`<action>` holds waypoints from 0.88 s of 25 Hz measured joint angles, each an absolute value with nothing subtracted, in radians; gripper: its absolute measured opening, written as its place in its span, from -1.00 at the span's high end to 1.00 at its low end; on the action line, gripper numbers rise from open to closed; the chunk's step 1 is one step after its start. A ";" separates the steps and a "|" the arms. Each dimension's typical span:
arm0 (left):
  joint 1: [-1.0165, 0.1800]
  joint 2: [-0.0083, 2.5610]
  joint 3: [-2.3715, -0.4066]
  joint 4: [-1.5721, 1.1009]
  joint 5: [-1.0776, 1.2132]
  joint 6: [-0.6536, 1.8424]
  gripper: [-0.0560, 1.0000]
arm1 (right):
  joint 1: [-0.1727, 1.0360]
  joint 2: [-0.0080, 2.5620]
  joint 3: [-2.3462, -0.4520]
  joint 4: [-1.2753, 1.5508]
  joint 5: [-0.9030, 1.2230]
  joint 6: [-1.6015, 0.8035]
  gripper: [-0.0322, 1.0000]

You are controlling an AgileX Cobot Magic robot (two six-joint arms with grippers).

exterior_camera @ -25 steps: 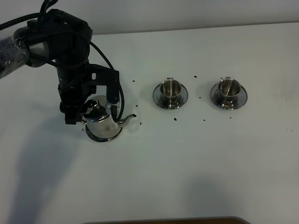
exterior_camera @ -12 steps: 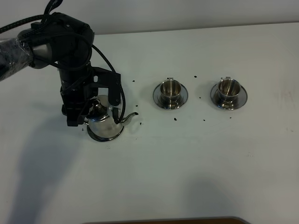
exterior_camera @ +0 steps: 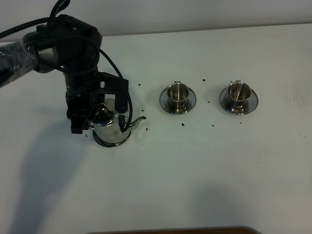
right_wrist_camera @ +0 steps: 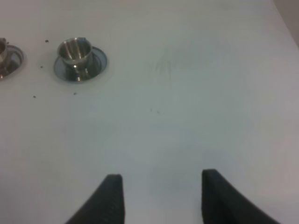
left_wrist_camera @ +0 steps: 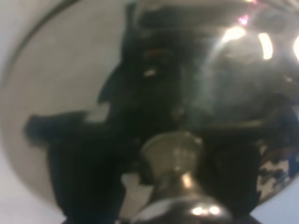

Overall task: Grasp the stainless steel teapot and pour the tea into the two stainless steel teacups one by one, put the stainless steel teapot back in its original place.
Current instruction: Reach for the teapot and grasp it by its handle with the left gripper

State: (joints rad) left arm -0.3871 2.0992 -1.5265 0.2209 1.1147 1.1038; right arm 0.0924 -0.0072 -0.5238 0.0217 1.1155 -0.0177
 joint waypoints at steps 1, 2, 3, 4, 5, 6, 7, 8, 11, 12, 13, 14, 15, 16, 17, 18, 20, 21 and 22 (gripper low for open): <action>-0.387 2.101 -1.527 0.222 1.115 1.105 0.13 | 0.092 -0.007 -0.524 0.022 1.115 -0.018 0.19; -0.388 2.101 -1.527 0.222 1.115 1.106 0.15 | 0.092 -0.007 -0.524 0.022 1.115 -0.018 0.19; -0.389 2.101 -1.527 0.222 1.115 1.108 0.15 | 0.092 -0.007 -0.524 0.022 1.115 -0.018 0.19; -0.391 2.101 -1.527 0.222 1.116 1.111 0.16 | 0.092 -0.007 -0.524 0.022 1.115 -0.018 0.19; -0.391 2.101 -1.527 0.222 1.118 1.115 0.17 | 0.092 -0.007 -0.524 0.022 1.115 -0.018 0.19; -0.391 2.101 -1.527 0.222 1.120 1.119 0.19 | 0.092 -0.007 -0.524 0.022 1.115 -0.018 0.19; -0.391 2.101 -1.527 0.222 1.122 1.122 0.20 | 0.092 -0.007 -0.524 0.022 1.115 -0.018 0.19; -0.391 2.101 -1.527 0.222 1.123 1.124 0.22 | 0.092 -0.007 -0.524 0.022 1.115 -0.018 0.19; -0.391 2.101 -1.527 0.222 1.124 1.126 0.31 | 0.092 -0.007 -0.524 0.022 1.115 -0.018 0.19; -0.391 2.101 -1.527 0.222 1.125 1.126 0.35 | 0.092 -0.007 -0.524 0.022 1.115 -0.018 0.19; -0.391 2.101 -1.527 0.222 1.126 1.126 0.39 | 0.092 -0.007 -0.524 0.022 1.115 -0.018 0.19; -0.391 2.101 -1.527 0.222 1.126 1.127 0.41 | 0.092 -0.007 -0.524 0.022 1.115 -0.018 0.19; -0.391 2.101 -1.527 0.222 1.126 1.129 0.41 | 0.092 -0.007 -0.524 0.022 1.115 -0.018 0.19; -0.391 2.101 -1.527 0.222 1.126 1.129 0.41 | 0.092 -0.007 -0.524 0.022 1.115 -0.018 0.19; -0.391 2.101 -1.527 0.222 1.126 1.129 0.41 | 0.092 -0.007 -0.524 0.022 1.115 -0.018 0.19; -0.391 2.101 -1.527 0.222 1.126 1.130 0.41 | 0.092 -0.007 -0.524 0.022 1.115 -0.018 0.19; -0.391 2.101 -1.527 0.222 1.126 1.131 0.41 | 0.092 -0.007 -0.524 0.022 1.115 -0.018 0.19; -0.391 2.101 -1.527 0.222 1.126 1.131 0.41 | 0.092 -0.007 -0.524 0.022 1.115 -0.018 0.19; -0.391 2.101 -1.527 0.222 1.126 1.133 0.41 | 0.092 -0.007 -0.524 0.022 1.115 -0.018 0.19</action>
State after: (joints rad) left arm -0.3914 2.1011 -1.5265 0.2219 1.1264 1.1327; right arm 0.0924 -0.0072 -0.5238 0.0217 1.1155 -0.0177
